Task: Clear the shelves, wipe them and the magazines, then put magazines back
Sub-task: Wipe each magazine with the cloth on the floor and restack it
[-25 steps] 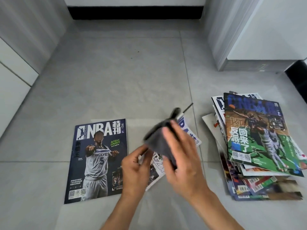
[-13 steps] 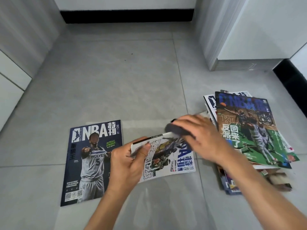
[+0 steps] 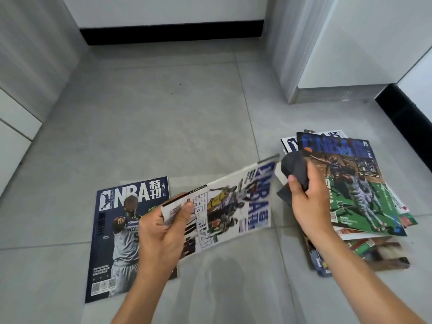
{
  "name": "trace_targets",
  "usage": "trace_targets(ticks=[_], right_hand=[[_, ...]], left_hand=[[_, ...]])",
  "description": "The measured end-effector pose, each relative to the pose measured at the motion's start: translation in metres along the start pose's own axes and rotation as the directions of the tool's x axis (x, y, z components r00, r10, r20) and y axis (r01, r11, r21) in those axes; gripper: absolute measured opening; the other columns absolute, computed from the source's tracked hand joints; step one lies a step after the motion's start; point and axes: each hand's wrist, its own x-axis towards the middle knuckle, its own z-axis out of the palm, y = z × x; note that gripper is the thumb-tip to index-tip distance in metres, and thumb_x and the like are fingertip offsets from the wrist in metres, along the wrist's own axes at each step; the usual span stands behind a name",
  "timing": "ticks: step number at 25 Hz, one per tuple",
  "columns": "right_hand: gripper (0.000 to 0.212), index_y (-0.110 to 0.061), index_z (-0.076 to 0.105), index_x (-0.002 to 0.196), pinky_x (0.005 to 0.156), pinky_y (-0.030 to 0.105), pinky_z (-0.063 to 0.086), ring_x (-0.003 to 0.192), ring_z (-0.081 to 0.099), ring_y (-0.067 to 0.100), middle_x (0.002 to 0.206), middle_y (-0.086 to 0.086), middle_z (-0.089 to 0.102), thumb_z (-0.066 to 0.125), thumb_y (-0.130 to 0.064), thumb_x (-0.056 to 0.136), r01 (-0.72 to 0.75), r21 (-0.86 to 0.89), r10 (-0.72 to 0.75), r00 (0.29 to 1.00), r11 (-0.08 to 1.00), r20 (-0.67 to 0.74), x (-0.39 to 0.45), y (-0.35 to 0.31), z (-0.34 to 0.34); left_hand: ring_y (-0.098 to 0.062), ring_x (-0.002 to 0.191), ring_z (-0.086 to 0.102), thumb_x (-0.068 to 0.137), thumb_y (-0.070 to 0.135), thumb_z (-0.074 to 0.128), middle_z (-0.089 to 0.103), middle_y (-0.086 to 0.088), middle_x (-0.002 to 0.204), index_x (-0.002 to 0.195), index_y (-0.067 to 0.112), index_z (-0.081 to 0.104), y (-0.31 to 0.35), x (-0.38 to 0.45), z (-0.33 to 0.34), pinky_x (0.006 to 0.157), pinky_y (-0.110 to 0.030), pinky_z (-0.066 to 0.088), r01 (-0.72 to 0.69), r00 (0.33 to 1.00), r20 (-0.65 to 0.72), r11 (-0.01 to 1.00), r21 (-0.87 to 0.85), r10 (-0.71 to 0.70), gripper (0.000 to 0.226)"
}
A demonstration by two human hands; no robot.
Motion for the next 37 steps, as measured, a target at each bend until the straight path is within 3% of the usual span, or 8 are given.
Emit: trace_targets(ticks=[4, 10, 14, 21, 26, 31, 34, 37], right_hand=[[0.023, -0.02, 0.065, 0.119, 0.084, 0.029, 0.054, 0.089, 0.068, 0.013, 0.106, 0.004, 0.072, 0.059, -0.018, 0.098, -0.534, 0.76, 0.371, 0.835, 0.371, 0.406, -0.02, -0.072, 0.022], [0.04, -0.019, 0.069, 0.112, 0.061, 0.028, 0.049, 0.067, 0.066, 0.016, 0.081, 0.004, 0.074, 0.071, 0.004, 0.079, -0.679, 0.457, 0.51, 0.734, 0.575, 0.448, -0.035, -0.07, 0.024], [0.046, -0.014, 0.068, 0.114, 0.065, 0.035, 0.055, 0.071, 0.072, 0.026, 0.089, 0.013, 0.076, 0.069, -0.001, 0.069, -0.739, 0.52, 0.438, 0.673, 0.428, 0.596, -0.044, -0.064, 0.014], [0.033, -0.009, 0.066, 0.11, 0.052, 0.025, 0.053, 0.062, 0.071, 0.018, 0.079, 0.009, 0.075, 0.064, -0.002, 0.078, -0.773, 0.456, 0.391, 0.623, 0.441, 0.678, -0.044, -0.055, -0.002], [0.057, -0.027, 0.054, 0.136, 0.074, 0.025, 0.052, 0.093, 0.067, 0.018, 0.113, 0.0, 0.068, 0.066, 0.002, 0.089, -0.41, 0.173, 0.374, 0.904, 0.896, 0.204, -0.053, -0.003, 0.001], [0.04, -0.018, 0.06, 0.128, 0.081, 0.035, 0.054, 0.1, 0.069, 0.02, 0.111, 0.004, 0.073, 0.07, -0.007, 0.09, -0.407, 0.16, 0.291, 0.83, 0.9, 0.475, -0.068, 0.013, 0.031], [0.057, -0.019, 0.045, 0.146, 0.105, 0.045, 0.048, 0.128, 0.055, 0.031, 0.15, 0.005, 0.047, 0.063, -0.021, 0.092, 0.218, -0.402, -0.032, 0.906, 0.889, 0.421, -0.094, 0.048, 0.063], [0.063, -0.009, 0.054, 0.139, 0.119, 0.048, 0.027, 0.139, 0.045, 0.035, 0.15, 0.01, 0.045, 0.039, -0.052, 0.097, 0.311, -0.504, 0.018, 0.838, 0.805, 0.546, -0.129, 0.035, 0.086]], left_hand=[[-0.008, 0.099, 0.067, 0.085, -0.001, 0.067, 0.072, 0.011, 0.111, 0.112, 0.019, 0.073, -0.001, -0.021, 0.036, 0.085, -0.024, 0.056, -0.356, 0.93, 0.164, 0.918, 0.177, 0.329, 0.034], [-0.012, 0.138, 0.032, 0.085, 0.039, 0.061, 0.032, 0.019, 0.154, 0.141, 0.031, 0.05, -0.024, -0.046, 0.051, 0.115, -0.043, 0.034, -0.628, 0.662, 0.69, 0.719, 0.297, 0.293, 0.057], [0.005, 0.147, 0.006, 0.078, 0.076, 0.053, 0.006, 0.029, 0.159, 0.145, 0.06, 0.021, -0.032, -0.031, 0.028, 0.119, -0.034, 0.014, 0.233, 0.833, 0.484, 0.964, 0.131, -0.267, 0.075], [-0.035, 0.093, 0.071, 0.084, 0.045, 0.065, 0.073, -0.02, 0.107, 0.12, 0.009, 0.063, -0.07, -0.037, 0.019, 0.088, -0.049, 0.053, 0.909, 0.416, 0.514, 0.335, -0.247, -0.75, 0.051], [-0.018, 0.088, 0.068, 0.088, 0.022, 0.072, 0.076, 0.0, 0.085, 0.104, 0.015, 0.068, -0.085, -0.044, 0.034, 0.074, -0.028, 0.05, 0.822, 0.543, 0.178, 0.563, 0.089, -0.821, 0.018], [-0.007, 0.08, 0.066, 0.095, 0.024, 0.063, 0.072, 0.005, 0.088, 0.098, 0.022, 0.064, -0.086, -0.049, 0.043, 0.064, -0.021, 0.048, 0.713, 0.641, 0.167, 0.662, 0.231, -0.749, 0.004], [-0.011, 0.067, 0.06, 0.1, 0.038, 0.049, 0.063, 0.004, 0.075, 0.081, 0.022, 0.057, -0.099, -0.047, 0.041, 0.062, -0.03, 0.047, 0.466, 0.789, 0.094, 0.691, 0.553, -0.607, 0.026], [-0.017, 0.062, 0.057, 0.101, 0.037, 0.046, 0.058, 0.002, 0.064, 0.069, 0.018, 0.052, -0.112, -0.039, 0.031, 0.061, -0.034, 0.044, 0.377, 0.816, 0.111, 0.667, 0.643, -0.568, 0.038]])
